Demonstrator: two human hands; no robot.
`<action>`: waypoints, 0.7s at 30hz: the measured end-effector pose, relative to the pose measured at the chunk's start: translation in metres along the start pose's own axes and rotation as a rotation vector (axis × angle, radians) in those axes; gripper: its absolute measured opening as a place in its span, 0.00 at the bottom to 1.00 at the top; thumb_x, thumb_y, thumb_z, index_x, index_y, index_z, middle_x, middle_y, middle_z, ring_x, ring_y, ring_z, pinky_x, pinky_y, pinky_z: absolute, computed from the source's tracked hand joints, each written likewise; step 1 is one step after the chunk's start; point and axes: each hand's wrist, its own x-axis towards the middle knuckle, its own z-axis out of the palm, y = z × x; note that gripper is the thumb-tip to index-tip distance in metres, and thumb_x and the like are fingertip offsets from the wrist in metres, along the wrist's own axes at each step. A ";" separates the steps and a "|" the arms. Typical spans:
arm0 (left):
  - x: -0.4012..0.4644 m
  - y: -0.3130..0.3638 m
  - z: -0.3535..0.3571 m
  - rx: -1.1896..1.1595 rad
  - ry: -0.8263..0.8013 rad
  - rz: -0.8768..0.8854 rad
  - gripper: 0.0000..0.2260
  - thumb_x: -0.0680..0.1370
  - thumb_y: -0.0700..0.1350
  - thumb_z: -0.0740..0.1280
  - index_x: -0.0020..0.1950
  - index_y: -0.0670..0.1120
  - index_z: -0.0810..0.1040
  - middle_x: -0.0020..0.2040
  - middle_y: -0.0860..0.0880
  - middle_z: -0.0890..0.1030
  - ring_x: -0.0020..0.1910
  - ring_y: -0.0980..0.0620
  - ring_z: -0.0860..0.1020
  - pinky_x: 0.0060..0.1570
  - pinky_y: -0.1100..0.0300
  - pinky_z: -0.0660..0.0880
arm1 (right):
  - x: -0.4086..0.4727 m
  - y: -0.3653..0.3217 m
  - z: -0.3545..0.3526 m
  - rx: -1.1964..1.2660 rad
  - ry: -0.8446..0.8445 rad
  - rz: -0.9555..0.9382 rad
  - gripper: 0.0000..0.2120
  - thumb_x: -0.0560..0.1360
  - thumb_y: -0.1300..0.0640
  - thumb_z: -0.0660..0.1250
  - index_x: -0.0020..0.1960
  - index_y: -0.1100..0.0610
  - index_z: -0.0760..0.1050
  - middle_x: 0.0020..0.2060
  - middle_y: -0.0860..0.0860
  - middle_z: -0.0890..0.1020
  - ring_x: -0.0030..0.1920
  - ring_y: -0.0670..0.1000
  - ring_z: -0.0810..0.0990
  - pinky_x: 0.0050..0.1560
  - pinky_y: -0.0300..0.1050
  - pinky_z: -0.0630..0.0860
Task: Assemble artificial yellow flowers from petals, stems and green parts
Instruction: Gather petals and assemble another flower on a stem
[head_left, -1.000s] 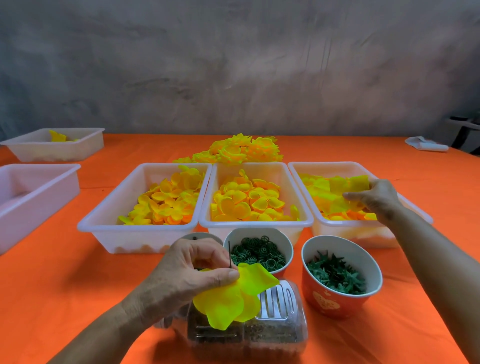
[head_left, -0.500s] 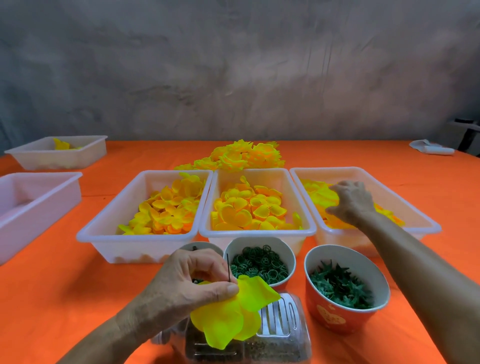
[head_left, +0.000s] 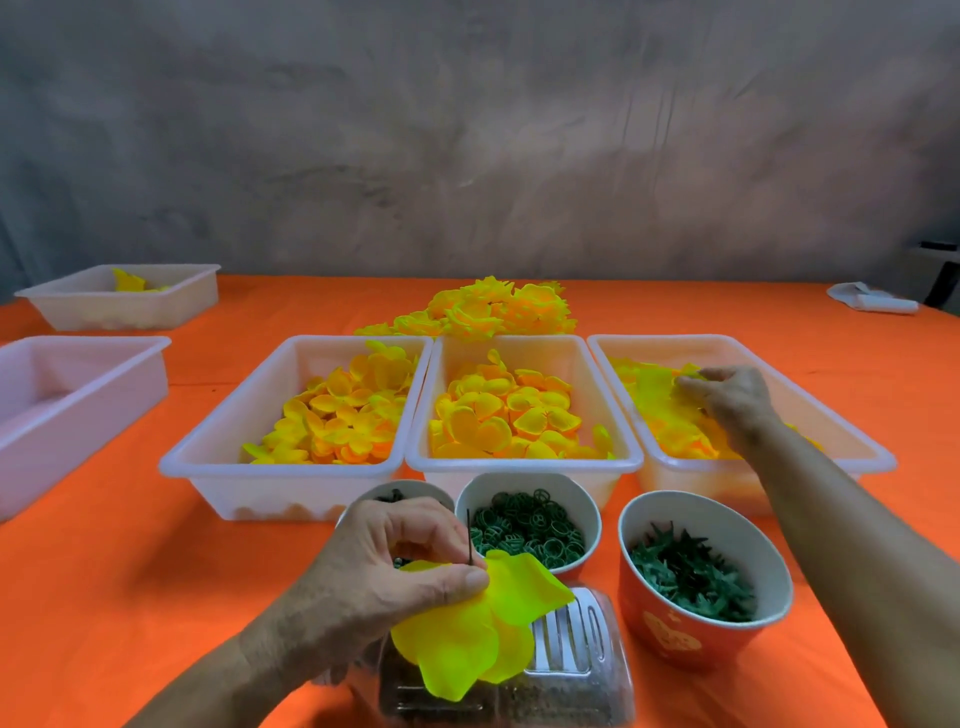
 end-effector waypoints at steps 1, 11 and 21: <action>0.000 0.000 0.000 0.001 0.008 -0.003 0.06 0.62 0.47 0.78 0.30 0.49 0.82 0.39 0.45 0.82 0.40 0.52 0.80 0.44 0.62 0.76 | -0.001 -0.002 -0.005 0.163 0.005 0.037 0.06 0.72 0.64 0.70 0.48 0.66 0.79 0.30 0.58 0.82 0.28 0.48 0.76 0.31 0.42 0.74; 0.000 -0.001 0.003 0.022 0.019 0.001 0.06 0.63 0.44 0.76 0.32 0.43 0.82 0.39 0.44 0.82 0.40 0.51 0.79 0.43 0.62 0.75 | -0.022 -0.024 -0.012 0.671 0.027 0.070 0.10 0.79 0.62 0.62 0.39 0.53 0.71 0.31 0.50 0.78 0.35 0.47 0.76 0.42 0.45 0.76; 0.000 -0.002 0.004 0.011 0.041 0.004 0.07 0.64 0.43 0.76 0.35 0.39 0.83 0.39 0.40 0.81 0.41 0.50 0.80 0.45 0.56 0.76 | -0.097 -0.078 -0.002 0.674 -0.384 0.069 0.07 0.76 0.65 0.63 0.54 0.62 0.75 0.38 0.55 0.83 0.36 0.49 0.82 0.31 0.35 0.77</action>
